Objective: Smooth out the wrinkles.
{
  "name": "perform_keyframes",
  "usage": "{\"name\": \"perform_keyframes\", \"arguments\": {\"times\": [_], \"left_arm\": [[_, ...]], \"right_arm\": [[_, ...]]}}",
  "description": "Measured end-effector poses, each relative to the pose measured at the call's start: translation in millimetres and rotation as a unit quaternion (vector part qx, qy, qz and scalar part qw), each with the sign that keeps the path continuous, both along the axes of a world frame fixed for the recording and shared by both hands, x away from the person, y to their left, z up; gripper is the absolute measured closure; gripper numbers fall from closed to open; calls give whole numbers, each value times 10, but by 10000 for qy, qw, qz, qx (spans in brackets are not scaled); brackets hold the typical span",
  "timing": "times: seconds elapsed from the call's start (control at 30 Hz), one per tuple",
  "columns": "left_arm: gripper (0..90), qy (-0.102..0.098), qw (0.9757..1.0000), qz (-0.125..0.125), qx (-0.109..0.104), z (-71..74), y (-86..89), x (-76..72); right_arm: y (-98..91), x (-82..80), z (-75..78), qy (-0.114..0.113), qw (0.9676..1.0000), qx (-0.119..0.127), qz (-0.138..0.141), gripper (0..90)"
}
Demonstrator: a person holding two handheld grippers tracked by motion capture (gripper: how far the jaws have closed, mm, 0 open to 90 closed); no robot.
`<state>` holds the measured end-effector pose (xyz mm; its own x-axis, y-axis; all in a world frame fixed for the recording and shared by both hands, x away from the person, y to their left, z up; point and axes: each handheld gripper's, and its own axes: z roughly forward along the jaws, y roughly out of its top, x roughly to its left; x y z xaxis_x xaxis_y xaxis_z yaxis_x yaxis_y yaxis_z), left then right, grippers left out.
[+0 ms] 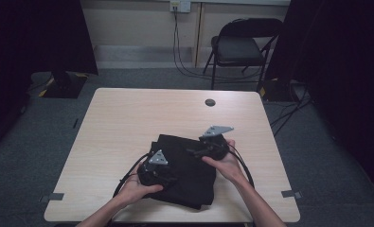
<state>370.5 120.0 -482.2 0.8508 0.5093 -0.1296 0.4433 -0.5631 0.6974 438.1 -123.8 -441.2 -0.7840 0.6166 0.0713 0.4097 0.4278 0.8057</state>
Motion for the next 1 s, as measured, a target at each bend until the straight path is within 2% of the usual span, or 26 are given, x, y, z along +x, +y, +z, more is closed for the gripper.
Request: {"name": "perform_keyframes", "arguments": {"times": [0.07, 0.1, 0.13, 0.17, 0.2, 0.23, 0.27, 0.33, 0.4, 0.43, 0.47, 0.6, 0.7, 0.73, 0.8, 0.87, 0.9, 0.93, 0.97, 1.0], "left_arm": [[457, -11, 10000, 15, 12, 1, -3, -2], [460, -15, 10000, 17, 20, 1, -5, -3], [464, -19, 10000, 20, 21, 2, -4, -2], [464, -19, 10000, 40, 13, 1, -1, 0], [472, -9, 10000, 52, 22, 3, 5, 1], [477, -19, 10000, 49, 18, 1, 8, 5], [489, -24, 10000, 41, 17, -1, 10, 10], [491, -15, 10000, 36, 12, -2, 19, 36], [492, -8, 10000, 44, 5, -3, 17, 38], [491, -13, 10000, 42, 13, -3, 15, 37], [491, -19, 10000, 39, 17, -4, 14, 35], [491, -61, 10000, 63, 6, -10, 14, 22], [491, -114, 9999, 120, -28, -24, 18, -4], [490, -185, 9997, 129, -35, -33, 16, -18], [490, -206, 9997, 120, -12, -33, 12, -24], [491, -209, 9997, 139, -9, -34, 10, -29], [491, -223, 9997, 136, -12, -35, 7, -29], [490, -219, 9997, 142, -9, -35, 7, -30], [491, -214, 9997, 144, -7, -35, 7, -30], [491, -212, 9997, 140, -7, -36, 6, -29]], "right_arm": [[140, 174, -57, 66, 9999, -119, 27, 239], [222, 282, -145, 191, 9997, -162, -4, 244], [242, 321, -204, 301, 9994, -176, 35, 243], [242, 321, -204, 301, 9994, -176, 35, 243], [254, 349, -264, 411, 9989, -230, 47, 243], [260, 370, -324, 402, 9985, -359, 17, 238], [251, 413, -408, 524, 9977, -437, 10, 230], [238, 443, -450, 577, 9976, -380, -42, 232], [241, 443, -462, 564, 9975, -420, -12, 232], [264, 435, -511, 496, 9967, -642, 63, 233], [264, 435, -511, 496, 9967, -642, 63, 233], [228, 438, -551, 529, 9973, -505, 91, 233], [217, 405, -564, 516, 9979, -396, 73, 275], [191, 370, -567, 546, 9980, -266, 199, 372], [175, 362, -569, 567, 9979, -224, 236, 396], [141, 354, -564, 658, 9971, -153, 340, 495], [141, 354, -564, 658, 9971, -153, 340, 495], [131, 354, -568, 697, 9969, -96, 343, 534], [123, 333, -578, 758, 9964, 7, 380, 601], [123, 333, -578, 758, 9964, 7, 380, 601]]}}
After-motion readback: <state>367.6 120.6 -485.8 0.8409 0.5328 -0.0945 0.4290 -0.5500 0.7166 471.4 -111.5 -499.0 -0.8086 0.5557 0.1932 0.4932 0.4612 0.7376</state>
